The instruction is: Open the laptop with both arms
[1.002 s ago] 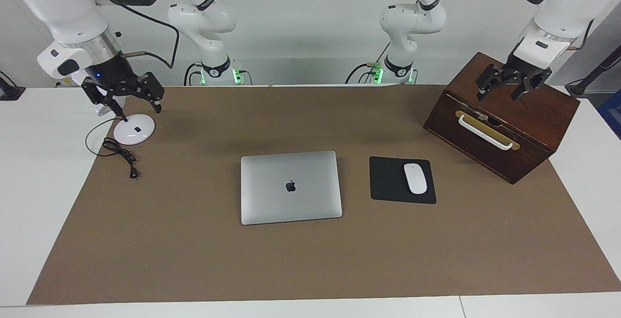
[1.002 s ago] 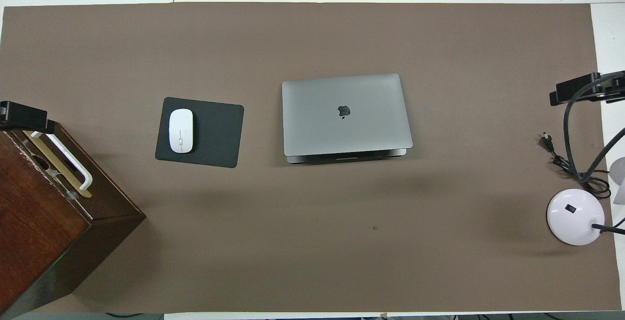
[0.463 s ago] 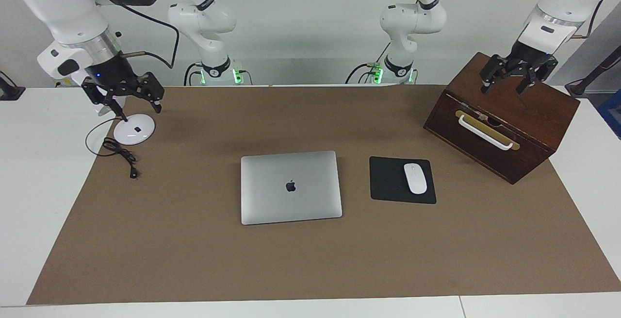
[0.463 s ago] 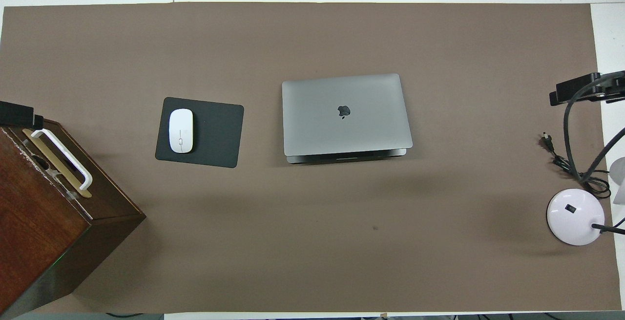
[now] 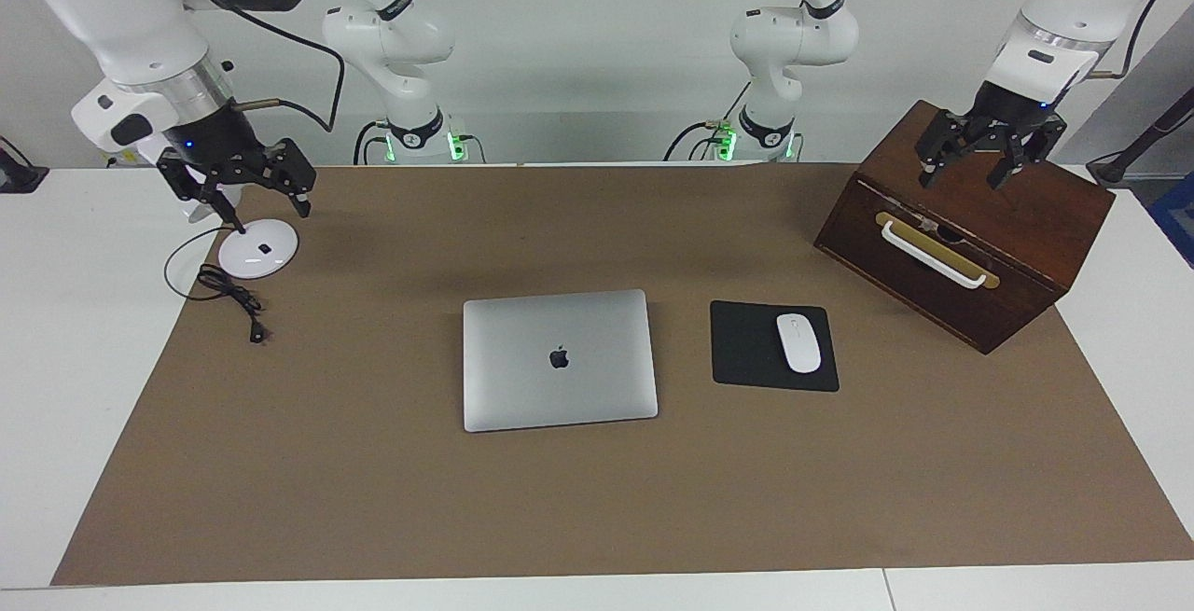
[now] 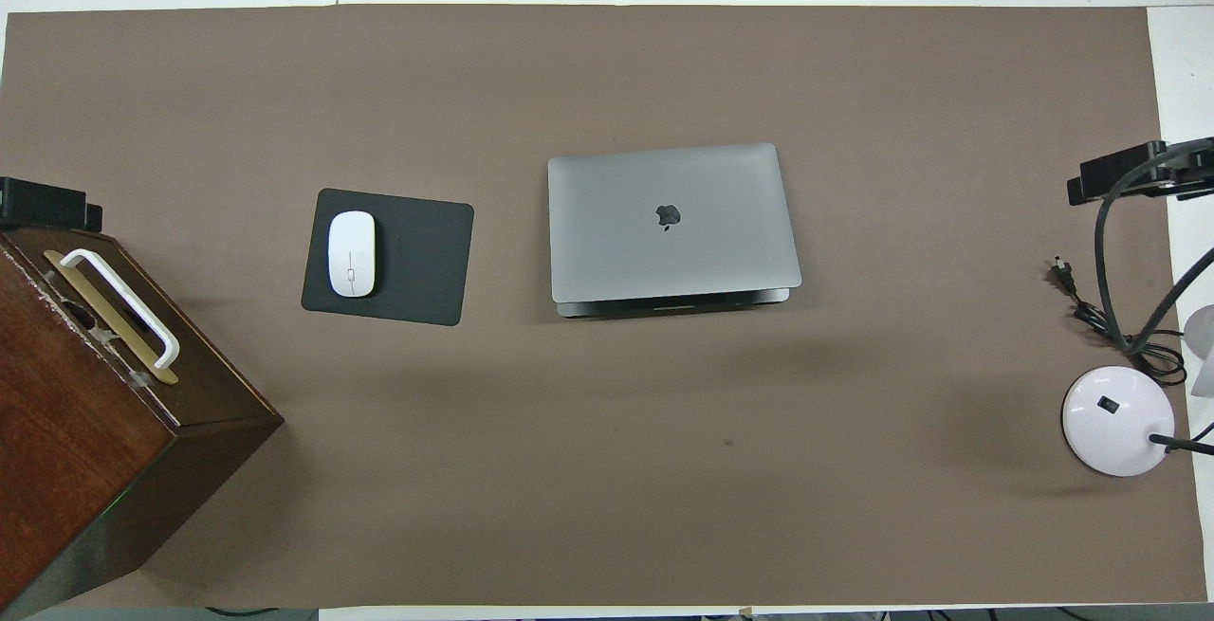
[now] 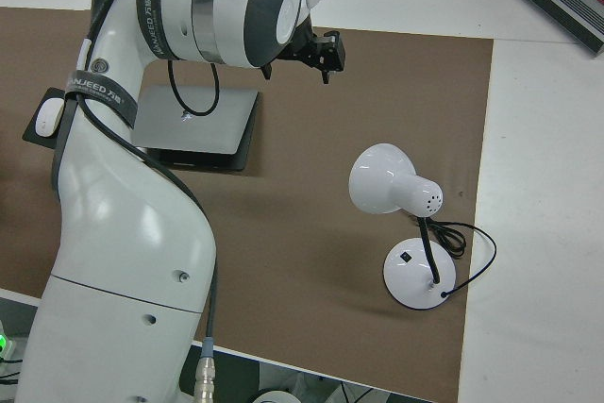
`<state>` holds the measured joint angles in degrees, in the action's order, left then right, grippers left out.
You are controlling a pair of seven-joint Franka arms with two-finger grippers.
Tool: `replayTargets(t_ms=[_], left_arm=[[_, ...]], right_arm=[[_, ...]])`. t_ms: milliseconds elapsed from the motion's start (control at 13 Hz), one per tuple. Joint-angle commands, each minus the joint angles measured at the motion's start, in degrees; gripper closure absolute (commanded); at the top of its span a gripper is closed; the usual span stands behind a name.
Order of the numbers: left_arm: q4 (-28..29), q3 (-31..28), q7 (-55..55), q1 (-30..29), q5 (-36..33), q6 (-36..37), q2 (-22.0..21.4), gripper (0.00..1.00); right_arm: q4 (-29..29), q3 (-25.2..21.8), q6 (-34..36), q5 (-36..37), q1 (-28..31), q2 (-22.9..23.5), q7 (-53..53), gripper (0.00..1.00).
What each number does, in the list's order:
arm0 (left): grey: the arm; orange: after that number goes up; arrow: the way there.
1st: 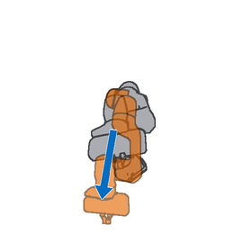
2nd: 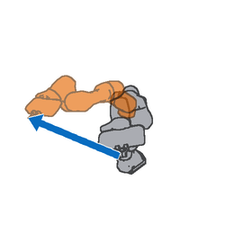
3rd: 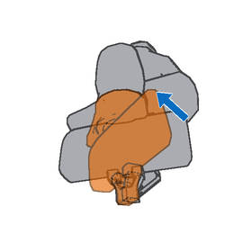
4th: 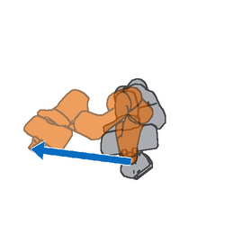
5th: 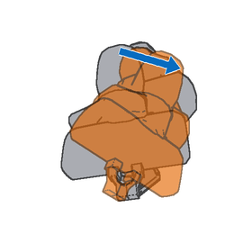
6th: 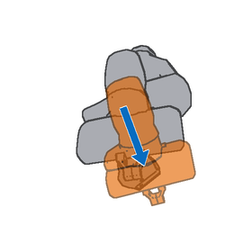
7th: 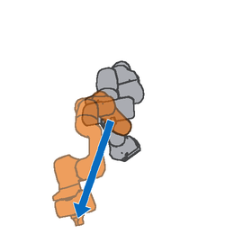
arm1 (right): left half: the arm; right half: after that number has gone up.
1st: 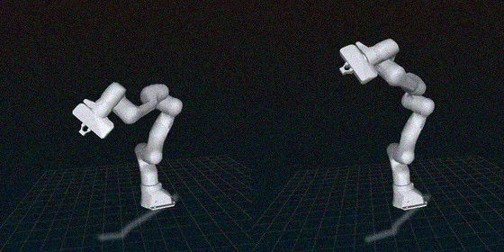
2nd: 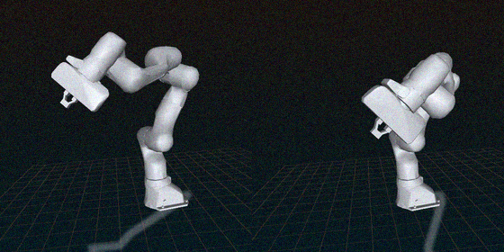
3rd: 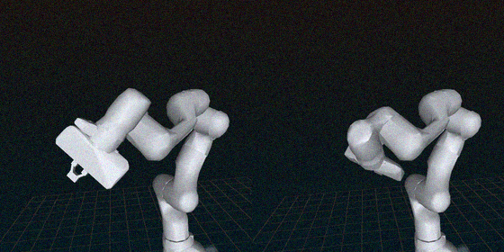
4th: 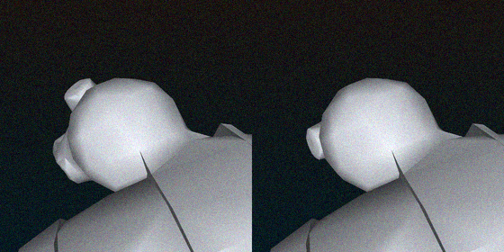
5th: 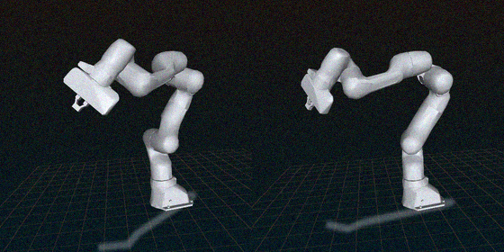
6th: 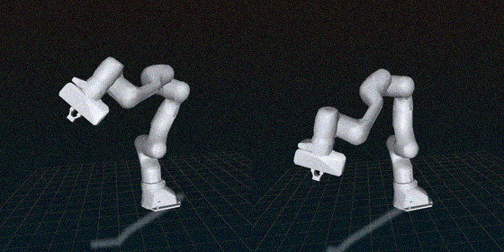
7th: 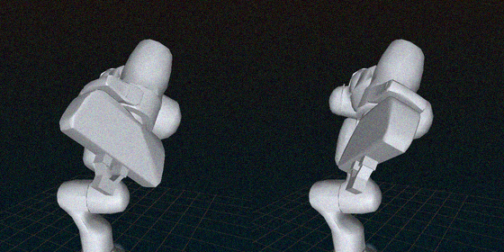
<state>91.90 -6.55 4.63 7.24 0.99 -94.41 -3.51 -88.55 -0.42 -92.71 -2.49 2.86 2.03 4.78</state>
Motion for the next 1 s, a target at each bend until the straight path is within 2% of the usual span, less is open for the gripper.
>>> replayTargets(t_ms=[0, 77, 617, 925], left_arm=[[2.0, 0.3, -0.7, 0.8, -0.9, -2.1, -0.7, 0.66], [3.2, 0.8, -0.8, 0.8, -0.9, -3.0, -1.4, 0.99], [7.1, 3.1, -5.5, 1.3, 0.1, -6.9, -2.5, 1.00], [19.3, 3.4, -5.5, 4.6, 0.4, -19.5, -8.0, 1.00]], right_arm=[[-1.4, 0.1, -1.0, -0.4, 0.1, -1.1, 0.1, 0.00], [-1.4, 0.1, -0.9, -0.4, 0.1, -1.1, 0.1, 0.00], [-1.5, 0.1, -0.9, -0.4, 0.1, -1.1, 0.1, 0.00], [-1.5, 0.1, -0.9, -0.4, 0.1, -1.1, 0.1, 0.00]])
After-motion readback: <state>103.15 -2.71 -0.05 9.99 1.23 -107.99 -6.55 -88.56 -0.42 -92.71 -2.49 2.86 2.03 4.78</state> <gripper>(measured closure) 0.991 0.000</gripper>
